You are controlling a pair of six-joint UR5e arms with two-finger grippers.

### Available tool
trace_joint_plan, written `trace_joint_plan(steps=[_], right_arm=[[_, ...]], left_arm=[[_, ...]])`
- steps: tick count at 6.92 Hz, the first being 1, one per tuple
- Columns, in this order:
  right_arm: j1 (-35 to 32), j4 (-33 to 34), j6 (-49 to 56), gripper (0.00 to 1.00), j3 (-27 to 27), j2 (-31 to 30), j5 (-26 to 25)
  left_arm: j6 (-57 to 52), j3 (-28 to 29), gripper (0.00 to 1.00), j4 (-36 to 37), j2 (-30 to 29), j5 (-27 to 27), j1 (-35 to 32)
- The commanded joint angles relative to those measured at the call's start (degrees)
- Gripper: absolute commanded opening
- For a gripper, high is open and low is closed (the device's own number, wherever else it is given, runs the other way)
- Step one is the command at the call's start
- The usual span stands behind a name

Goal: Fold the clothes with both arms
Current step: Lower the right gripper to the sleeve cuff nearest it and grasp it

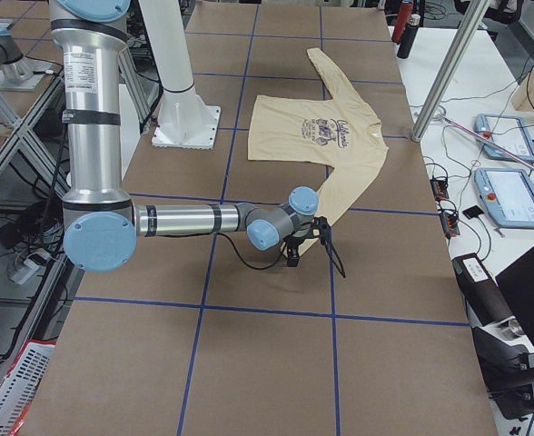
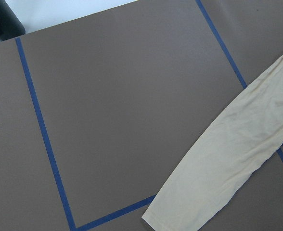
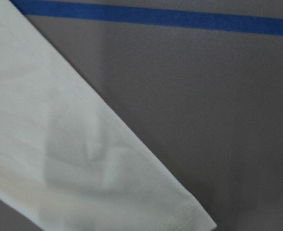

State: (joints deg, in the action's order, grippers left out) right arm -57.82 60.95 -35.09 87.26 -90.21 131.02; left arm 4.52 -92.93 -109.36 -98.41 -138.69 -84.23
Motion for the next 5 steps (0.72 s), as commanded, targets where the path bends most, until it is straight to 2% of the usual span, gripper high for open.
trace_joint_plan(steps=[1, 4, 5], right_arm=[[0.07, 0.14, -0.07, 0.79, -0.25, 0.47, 0.03], [0.07, 0.14, -0.07, 0.22, 0.10, 0.74, 0.20], [0.07, 0.22, -0.07, 0.11, 0.36, 0.83, 0.38]], left_arm=[[-0.04, -0.41, 0.99, 0.03, 0.06, 0.00, -0.05], [-0.04, -0.32, 0.99, 0.03, 0.06, 0.00, 0.03], [-0.04, -0.23, 0.99, 0.03, 0.06, 0.09, 0.03]])
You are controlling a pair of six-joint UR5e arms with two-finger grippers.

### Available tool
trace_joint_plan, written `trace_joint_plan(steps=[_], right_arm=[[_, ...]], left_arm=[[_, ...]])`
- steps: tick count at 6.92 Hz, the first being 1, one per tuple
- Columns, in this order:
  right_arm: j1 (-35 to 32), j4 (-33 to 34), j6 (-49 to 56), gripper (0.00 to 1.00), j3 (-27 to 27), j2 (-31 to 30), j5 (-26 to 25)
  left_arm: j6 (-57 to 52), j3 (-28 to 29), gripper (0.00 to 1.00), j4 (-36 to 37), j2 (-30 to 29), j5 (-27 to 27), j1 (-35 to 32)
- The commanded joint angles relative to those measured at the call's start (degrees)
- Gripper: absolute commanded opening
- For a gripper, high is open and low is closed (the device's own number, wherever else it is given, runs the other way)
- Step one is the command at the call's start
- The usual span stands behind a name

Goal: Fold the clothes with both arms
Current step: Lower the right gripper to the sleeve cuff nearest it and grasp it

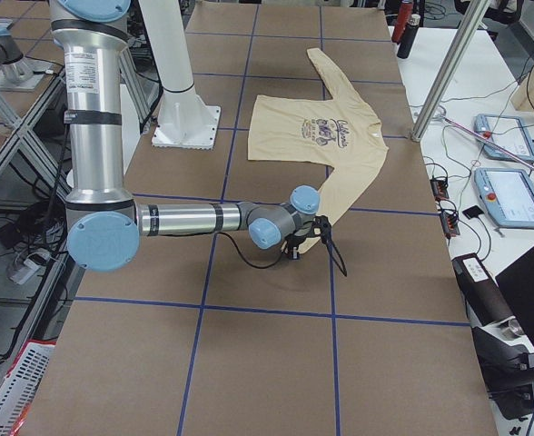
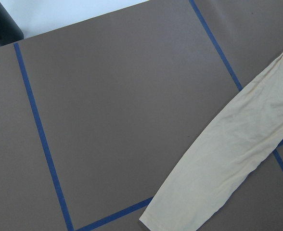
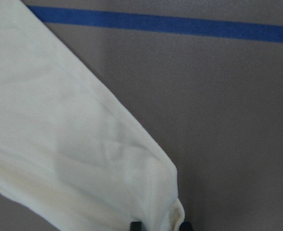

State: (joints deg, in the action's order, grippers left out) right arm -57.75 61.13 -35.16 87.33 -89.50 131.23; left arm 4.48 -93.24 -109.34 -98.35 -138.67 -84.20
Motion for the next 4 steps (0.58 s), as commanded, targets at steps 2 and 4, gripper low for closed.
trace_joint_plan(steps=[2, 4], right_arm=[[-0.35, -0.13, -0.17, 0.00, 1.87, -0.32, 1.22], [-1.48, -0.05, -0.17, 0.00, 7.56, 0.10, 3.75]], left_arm=[[0.00, 0.08, 0.99, 0.00, 0.00, -0.02, 0.00], [0.09, 0.08, 0.99, 0.09, 0.00, -0.02, 0.01]])
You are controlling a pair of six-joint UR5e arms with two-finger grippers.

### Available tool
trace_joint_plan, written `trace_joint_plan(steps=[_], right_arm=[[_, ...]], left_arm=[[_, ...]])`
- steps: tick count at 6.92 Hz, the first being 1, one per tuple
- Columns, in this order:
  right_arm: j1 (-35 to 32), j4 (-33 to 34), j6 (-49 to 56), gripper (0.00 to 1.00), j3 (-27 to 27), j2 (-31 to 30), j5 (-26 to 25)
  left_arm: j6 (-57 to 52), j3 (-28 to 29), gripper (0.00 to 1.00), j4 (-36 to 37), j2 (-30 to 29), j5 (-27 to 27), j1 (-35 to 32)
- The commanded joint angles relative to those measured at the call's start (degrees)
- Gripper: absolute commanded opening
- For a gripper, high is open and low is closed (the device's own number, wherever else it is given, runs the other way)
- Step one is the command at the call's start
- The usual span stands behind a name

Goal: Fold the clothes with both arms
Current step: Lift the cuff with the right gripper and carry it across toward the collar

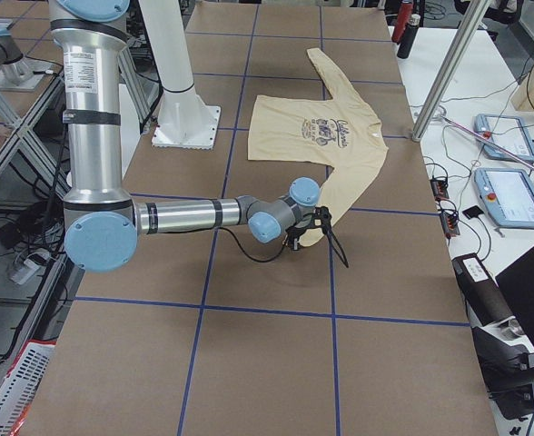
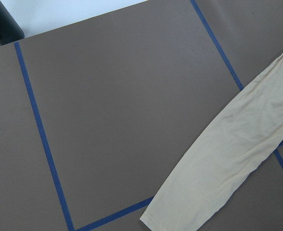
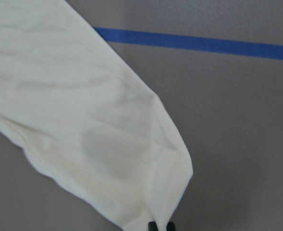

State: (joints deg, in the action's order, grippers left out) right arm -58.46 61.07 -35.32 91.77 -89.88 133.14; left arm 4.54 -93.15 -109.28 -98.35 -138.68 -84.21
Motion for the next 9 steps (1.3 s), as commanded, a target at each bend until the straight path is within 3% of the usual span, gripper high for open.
trace_joint_plan(steps=[1, 3, 6, 9], right_arm=[[-2.52, 0.19, -0.01, 0.00, 4.46, 4.24, 5.60], [-4.82, 8.48, -0.10, 0.00, 4.64, 15.73, 9.84], [-5.36, 10.30, -12.71, 0.00, 2.02, 31.47, 10.21], [-4.04, 9.69, -13.20, 0.00, -13.84, 50.01, 9.77]], left_arm=[[-0.06, 0.08, 0.99, 0.03, 0.00, 0.08, 0.02], [-0.06, 0.60, 0.99, -0.06, 0.00, 0.08, 0.02], [-0.06, 0.69, 0.99, 0.12, 0.09, 0.08, 0.02], [-0.06, 0.69, 0.99, 0.56, 0.09, 0.08, -0.07]])
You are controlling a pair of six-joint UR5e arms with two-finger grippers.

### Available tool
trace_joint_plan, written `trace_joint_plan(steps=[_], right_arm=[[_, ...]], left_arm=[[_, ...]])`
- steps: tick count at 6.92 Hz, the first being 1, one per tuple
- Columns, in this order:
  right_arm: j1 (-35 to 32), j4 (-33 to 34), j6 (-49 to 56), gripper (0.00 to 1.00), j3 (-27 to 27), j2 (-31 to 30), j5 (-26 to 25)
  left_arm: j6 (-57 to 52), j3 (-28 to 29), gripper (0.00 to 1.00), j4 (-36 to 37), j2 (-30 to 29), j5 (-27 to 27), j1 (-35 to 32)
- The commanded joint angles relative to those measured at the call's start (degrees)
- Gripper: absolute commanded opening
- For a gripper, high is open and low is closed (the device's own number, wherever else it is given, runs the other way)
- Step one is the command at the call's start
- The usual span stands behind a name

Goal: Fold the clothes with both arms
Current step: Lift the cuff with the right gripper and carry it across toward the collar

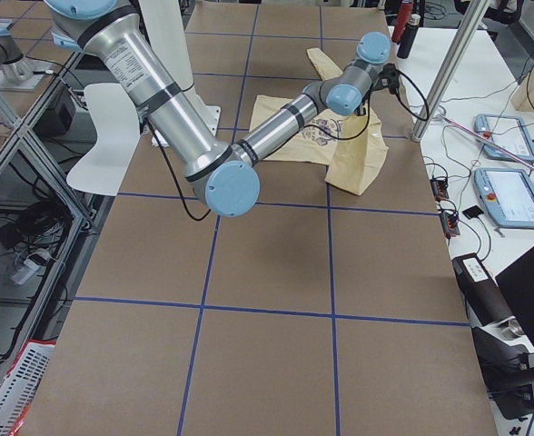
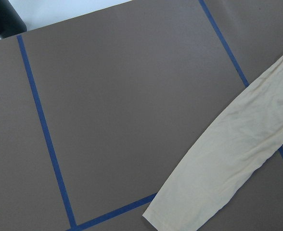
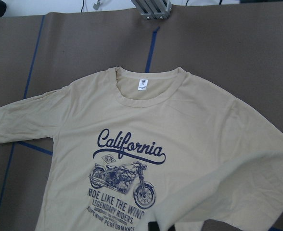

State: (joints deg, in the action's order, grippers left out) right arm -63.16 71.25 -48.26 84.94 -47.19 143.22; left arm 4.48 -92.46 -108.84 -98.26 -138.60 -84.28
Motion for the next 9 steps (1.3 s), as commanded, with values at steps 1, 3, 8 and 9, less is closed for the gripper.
trace_joint_plan(steps=[1, 3, 8, 9], right_arm=[[1.89, -0.58, -0.17, 0.00, -11.59, 11.90, -0.83], [6.45, -0.67, -0.16, 0.00, -14.71, 16.06, -6.79], [14.45, -0.67, -0.25, 0.00, -22.50, 19.74, -17.24], [16.12, -5.02, -0.34, 0.00, -26.63, 20.72, -19.70]], left_arm=[[0.00, 0.08, 0.99, 0.12, 0.00, 0.00, -0.01], [0.00, 0.52, 0.99, 0.12, 0.00, 0.00, -0.01], [0.00, 1.67, 0.99, -0.40, 0.00, -0.09, -0.01], [0.09, 1.84, 0.99, -0.41, 0.00, 0.00, 0.08]])
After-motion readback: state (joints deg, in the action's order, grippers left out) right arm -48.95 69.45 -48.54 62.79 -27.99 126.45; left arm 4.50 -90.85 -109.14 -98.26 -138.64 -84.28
